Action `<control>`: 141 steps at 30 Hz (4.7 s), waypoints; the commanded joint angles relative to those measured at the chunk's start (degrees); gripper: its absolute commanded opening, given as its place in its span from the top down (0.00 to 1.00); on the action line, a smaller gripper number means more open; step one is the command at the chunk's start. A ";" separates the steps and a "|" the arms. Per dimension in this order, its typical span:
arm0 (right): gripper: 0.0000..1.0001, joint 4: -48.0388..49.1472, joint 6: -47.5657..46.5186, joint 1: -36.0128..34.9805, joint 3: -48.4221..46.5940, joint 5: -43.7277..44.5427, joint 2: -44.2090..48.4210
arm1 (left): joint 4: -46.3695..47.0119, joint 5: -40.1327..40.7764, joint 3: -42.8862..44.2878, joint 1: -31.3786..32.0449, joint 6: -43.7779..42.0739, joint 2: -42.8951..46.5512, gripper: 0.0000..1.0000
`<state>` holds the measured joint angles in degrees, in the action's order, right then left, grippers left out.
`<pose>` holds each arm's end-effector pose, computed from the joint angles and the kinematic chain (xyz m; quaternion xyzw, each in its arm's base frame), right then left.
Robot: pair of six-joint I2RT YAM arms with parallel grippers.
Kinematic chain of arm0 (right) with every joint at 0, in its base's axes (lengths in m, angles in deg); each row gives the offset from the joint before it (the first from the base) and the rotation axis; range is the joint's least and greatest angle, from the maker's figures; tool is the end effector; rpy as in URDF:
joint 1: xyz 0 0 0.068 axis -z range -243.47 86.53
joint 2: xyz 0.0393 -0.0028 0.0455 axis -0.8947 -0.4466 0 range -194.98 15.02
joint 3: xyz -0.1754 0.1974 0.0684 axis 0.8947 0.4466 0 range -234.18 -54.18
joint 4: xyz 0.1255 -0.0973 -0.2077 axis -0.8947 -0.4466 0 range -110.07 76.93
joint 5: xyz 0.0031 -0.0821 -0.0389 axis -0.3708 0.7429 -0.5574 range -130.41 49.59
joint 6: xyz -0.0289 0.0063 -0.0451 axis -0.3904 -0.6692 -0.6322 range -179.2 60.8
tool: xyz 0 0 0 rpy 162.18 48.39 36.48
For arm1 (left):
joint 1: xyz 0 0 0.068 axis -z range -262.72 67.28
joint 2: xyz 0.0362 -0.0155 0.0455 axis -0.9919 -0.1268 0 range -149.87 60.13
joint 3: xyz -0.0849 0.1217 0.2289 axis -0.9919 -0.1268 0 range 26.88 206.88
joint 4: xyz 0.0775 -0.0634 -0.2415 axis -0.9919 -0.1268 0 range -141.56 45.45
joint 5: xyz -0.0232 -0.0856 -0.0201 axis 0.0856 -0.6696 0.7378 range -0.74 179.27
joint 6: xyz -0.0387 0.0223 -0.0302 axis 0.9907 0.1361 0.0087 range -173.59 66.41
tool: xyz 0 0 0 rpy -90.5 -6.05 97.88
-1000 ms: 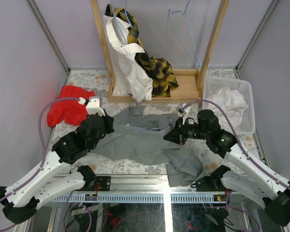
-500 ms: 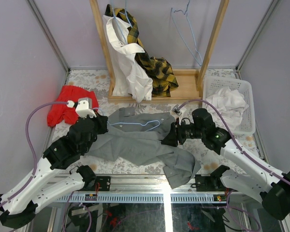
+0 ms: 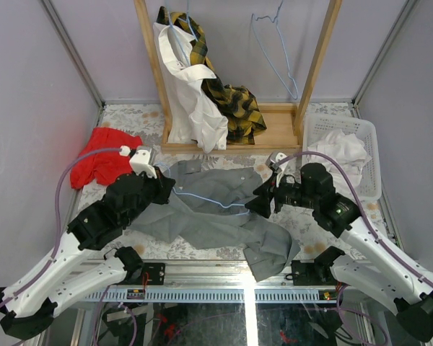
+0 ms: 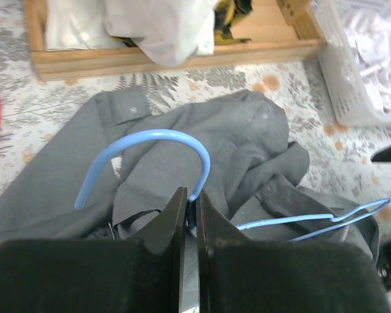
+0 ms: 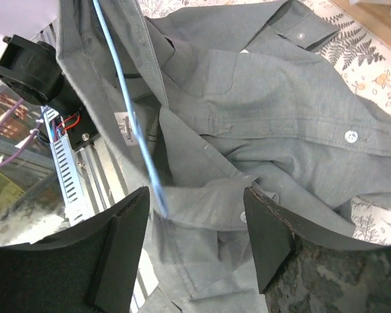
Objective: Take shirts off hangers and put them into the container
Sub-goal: Remove the shirt from the hanger, then place the hanger at the clothesline.
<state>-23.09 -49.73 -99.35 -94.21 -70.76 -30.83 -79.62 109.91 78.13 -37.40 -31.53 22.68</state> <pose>0.1407 0.1241 0.3091 -0.3295 0.7135 0.4171 0.4565 0.1032 -0.0864 0.3518 0.0646 0.8158 -0.1850 0.5441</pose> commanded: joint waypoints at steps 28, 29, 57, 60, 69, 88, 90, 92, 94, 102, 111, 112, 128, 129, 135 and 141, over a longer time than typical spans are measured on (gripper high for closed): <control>0.34 -1.12 -1.54 -2.97 -4.85 -17.61 -14.07 | 3.87 -7.95 3.16 -0.19 -3.35 -4.78 1.00; 0.35 -1.45 -1.97 -3.79 -4.88 -17.49 -14.59 | 3.82 -7.98 3.17 -0.23 -3.39 -4.86 1.00; 1.00 1.27 4.17 -5.78 1.17 0.05 -5.41 | 0.37 -5.92 -1.70 -0.23 4.44 -2.06 0.17; 1.00 3.27 5.26 -5.78 1.53 0.03 -5.34 | 0.18 -5.92 -2.92 -0.22 6.92 -2.57 0.17; 1.00 5.19 5.90 -5.78 1.30 -1.10 -5.52 | 8.58 -15.28 -6.58 -0.23 12.10 -6.78 0.23; 1.00 -18.75 -6.27 -5.78 -6.37 3.37 12.49 | -10.44 22.40 -2.80 -0.37 12.89 -4.37 1.00; 1.00 -20.87 -8.10 -5.74 -7.56 5.18 15.72 | -10.00 21.56 -3.49 -0.42 13.39 -4.24 1.00; 1.00 -22.44 -10.42 -5.78 -8.36 6.88 19.03 | -9.48 21.00 -4.04 -0.40 13.84 -4.25 1.00; 1.00 -24.03 -12.39 -5.78 -9.21 9.52 21.84 | -9.39 20.65 -4.30 -0.36 14.54 -4.45 1.00; 1.00 -19.97 -13.51 -5.76 -9.23 20.70 29.97 | -1.25 9.57 -6.99 -0.39 9.06 -2.26 0.85; 1.00 -2.98 -11.26 -5.74 -0.93 30.84 38.75 | -0.60 5.51 -6.58 -0.33 7.91 -4.74 0.44; 1.00 -0.16 -10.99 -5.73 0.70 31.60 39.51 | -0.55 5.47 -6.58 -0.39 7.98 -4.97 0.42; 1.00 17.36 -11.95 -5.76 -1.48 53.19 20.27 | -1.76 7.53 -5.40 -0.33 10.85 -2.14 0.00; 1.00 17.10 -11.51 -5.77 -3.44 55.11 17.03 | -1.90 7.61 -5.37 -0.35 11.23 -1.92 0.00; 1.00 3.94 -6.60 -5.75 -23.92 64.52 -5.58 | -1.29 5.39 -5.59 -0.40 12.24 -0.59 0.00; 1.00 5.26 -6.02 -5.72 -35.76 62.18 -18.70 | -3.43 6.68 -4.95 -0.40 15.42 0.83 0.00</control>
<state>-18.55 -57.46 -104.84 -122.45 -10.43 -45.49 -83.17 115.33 71.66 -37.46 -19.16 22.31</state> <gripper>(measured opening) 0.029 0.996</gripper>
